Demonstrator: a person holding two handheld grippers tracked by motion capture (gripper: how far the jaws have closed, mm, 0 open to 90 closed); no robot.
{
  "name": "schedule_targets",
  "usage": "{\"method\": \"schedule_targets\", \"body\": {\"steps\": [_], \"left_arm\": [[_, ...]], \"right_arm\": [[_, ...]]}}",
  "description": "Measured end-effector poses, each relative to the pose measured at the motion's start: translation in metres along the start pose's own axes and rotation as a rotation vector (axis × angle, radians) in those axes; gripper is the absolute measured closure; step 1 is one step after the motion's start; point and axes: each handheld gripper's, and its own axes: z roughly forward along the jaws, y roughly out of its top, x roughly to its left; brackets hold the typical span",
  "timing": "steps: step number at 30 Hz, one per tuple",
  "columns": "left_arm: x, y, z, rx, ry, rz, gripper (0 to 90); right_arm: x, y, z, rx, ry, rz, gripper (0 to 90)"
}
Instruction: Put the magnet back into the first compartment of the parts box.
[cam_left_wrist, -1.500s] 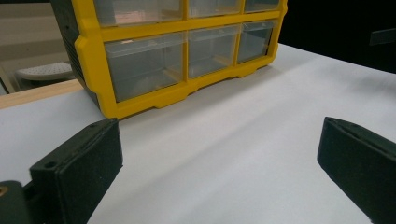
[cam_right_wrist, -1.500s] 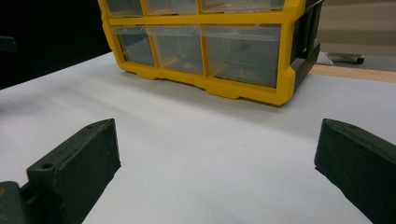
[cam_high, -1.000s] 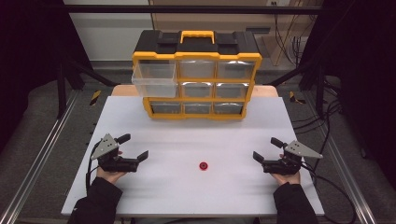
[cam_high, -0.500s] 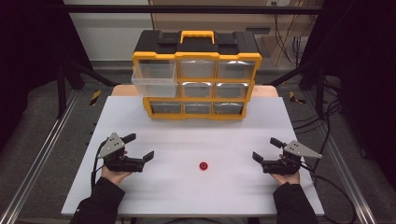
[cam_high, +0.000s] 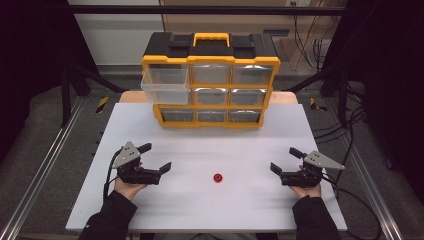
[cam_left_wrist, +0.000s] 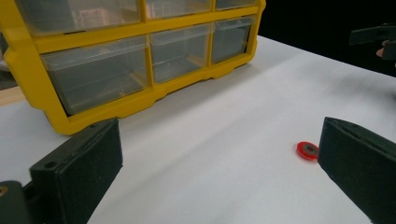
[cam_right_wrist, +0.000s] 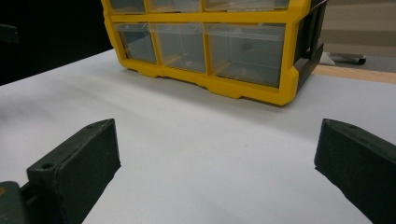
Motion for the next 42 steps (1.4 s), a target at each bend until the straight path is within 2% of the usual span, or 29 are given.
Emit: {"method": "schedule_targets", "body": {"steps": [8,13,25,28,42], "left_arm": [[-0.006,0.011,0.008,0.002,-0.014,-0.003,0.0],[-0.011,0.015,0.014,0.015,-0.023,0.016,0.0],[-0.022,0.026,0.033,0.035,-0.048,0.034,0.0],[-0.026,0.028,0.038,0.045,-0.052,0.045,0.0],[-0.037,0.033,0.058,0.074,-0.077,0.052,0.0]], "right_arm": [[0.000,0.000,0.000,0.002,0.000,-0.004,0.4],[0.000,0.000,0.000,0.003,0.001,-0.005,0.4],[0.001,0.000,0.000,0.009,0.007,-0.013,0.4],[0.001,0.000,0.001,0.008,0.003,-0.020,0.4],[0.003,-0.001,0.002,0.017,0.010,-0.028,0.4]]}}
